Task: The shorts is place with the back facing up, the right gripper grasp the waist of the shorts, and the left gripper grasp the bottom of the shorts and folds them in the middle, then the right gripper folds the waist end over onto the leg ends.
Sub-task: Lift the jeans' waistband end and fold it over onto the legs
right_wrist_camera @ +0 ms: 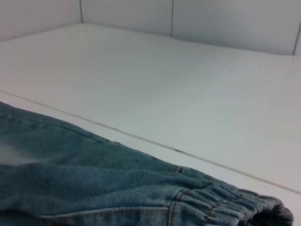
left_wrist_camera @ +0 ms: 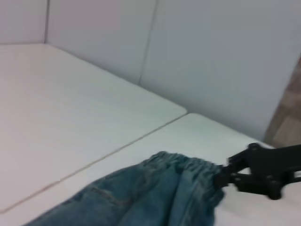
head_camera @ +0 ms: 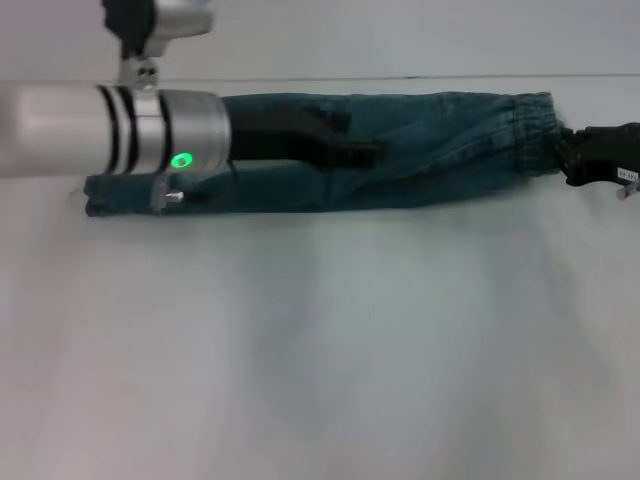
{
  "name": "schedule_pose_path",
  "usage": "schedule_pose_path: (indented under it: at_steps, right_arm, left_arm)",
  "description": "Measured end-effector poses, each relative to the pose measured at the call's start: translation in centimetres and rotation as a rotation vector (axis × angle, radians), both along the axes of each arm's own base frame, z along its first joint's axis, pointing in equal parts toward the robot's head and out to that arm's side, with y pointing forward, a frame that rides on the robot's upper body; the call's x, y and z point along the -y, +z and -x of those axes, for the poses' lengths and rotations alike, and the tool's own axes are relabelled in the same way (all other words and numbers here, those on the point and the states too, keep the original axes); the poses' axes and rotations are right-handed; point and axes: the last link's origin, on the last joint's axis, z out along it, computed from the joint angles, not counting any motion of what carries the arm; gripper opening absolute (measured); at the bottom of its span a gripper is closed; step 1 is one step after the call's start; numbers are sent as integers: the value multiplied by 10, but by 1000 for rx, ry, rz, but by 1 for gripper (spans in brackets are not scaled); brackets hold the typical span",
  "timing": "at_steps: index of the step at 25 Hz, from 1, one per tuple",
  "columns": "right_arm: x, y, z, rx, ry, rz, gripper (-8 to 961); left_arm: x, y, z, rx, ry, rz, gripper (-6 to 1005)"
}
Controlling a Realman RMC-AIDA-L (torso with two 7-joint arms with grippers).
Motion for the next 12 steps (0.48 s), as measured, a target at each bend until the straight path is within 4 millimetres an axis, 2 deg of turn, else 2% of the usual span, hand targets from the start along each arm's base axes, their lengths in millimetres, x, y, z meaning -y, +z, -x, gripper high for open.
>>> schedule_pose_path:
  at_steps: [6,12]
  right_arm:
    - [1,9,15,12,29,20,97]
    - [4,17,24,12,43,16,96]
  left_arm:
    - [-17,-25,-9,-85,24,-83,702]
    - [-29,-24,-1,-72,101,-207,697]
